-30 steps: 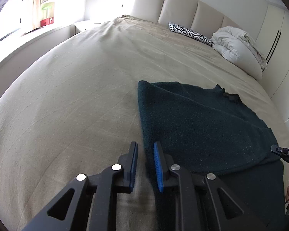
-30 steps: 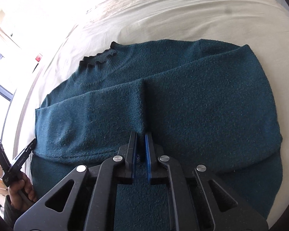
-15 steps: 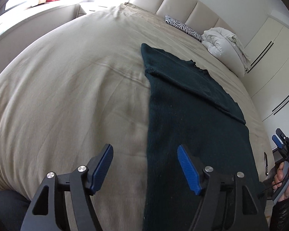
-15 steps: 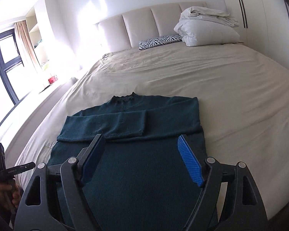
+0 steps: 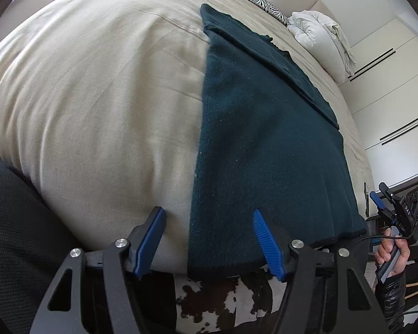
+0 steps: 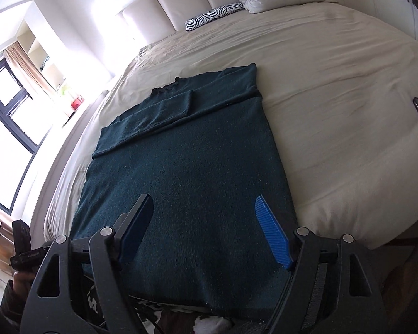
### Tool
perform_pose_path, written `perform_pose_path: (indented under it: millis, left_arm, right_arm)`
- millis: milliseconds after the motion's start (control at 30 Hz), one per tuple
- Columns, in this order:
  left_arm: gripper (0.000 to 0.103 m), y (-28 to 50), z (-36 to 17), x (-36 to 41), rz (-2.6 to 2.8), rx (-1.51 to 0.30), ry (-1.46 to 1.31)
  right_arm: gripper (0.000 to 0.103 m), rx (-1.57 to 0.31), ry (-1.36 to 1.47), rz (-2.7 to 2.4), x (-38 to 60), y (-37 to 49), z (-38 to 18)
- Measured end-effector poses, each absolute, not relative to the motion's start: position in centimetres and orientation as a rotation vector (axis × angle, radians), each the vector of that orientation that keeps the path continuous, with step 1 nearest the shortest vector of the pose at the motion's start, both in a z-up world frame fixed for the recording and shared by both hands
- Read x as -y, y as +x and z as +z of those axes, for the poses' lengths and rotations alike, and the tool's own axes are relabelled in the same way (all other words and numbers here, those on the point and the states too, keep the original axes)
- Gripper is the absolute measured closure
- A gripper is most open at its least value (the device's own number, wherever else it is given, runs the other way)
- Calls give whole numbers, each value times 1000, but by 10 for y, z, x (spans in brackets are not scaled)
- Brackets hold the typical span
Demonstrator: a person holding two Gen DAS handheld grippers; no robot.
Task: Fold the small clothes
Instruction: 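Grasp the sweater hem with both grippers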
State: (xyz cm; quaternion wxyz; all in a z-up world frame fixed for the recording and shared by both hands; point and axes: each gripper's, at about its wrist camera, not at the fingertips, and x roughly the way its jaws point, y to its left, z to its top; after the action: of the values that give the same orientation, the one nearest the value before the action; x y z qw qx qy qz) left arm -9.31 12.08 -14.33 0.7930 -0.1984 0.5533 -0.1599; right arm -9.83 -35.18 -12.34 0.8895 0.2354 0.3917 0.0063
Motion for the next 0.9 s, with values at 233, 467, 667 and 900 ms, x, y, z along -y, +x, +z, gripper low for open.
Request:
perform_pose_path:
  millis: [233, 467, 667, 900]
  left_arm:
    - [65, -89, -150, -123, -357, -1208, -450]
    - [82, -89, -149, -116, -385, -1230, -417]
    - [94, -88, -147, -108, -395, -1233, -396]
    - [96, -90, -144, -104, -403, -1224, -381]
  right_arm:
    - [40, -885, 563, 2, 370, -111, -136]
    - [40, -997, 616, -55, 398, -132, -143]
    - [41, -1111, 688, -67, 412, -147, -166]
    - [51, -1193, 741, -69, 410, -152, -185]
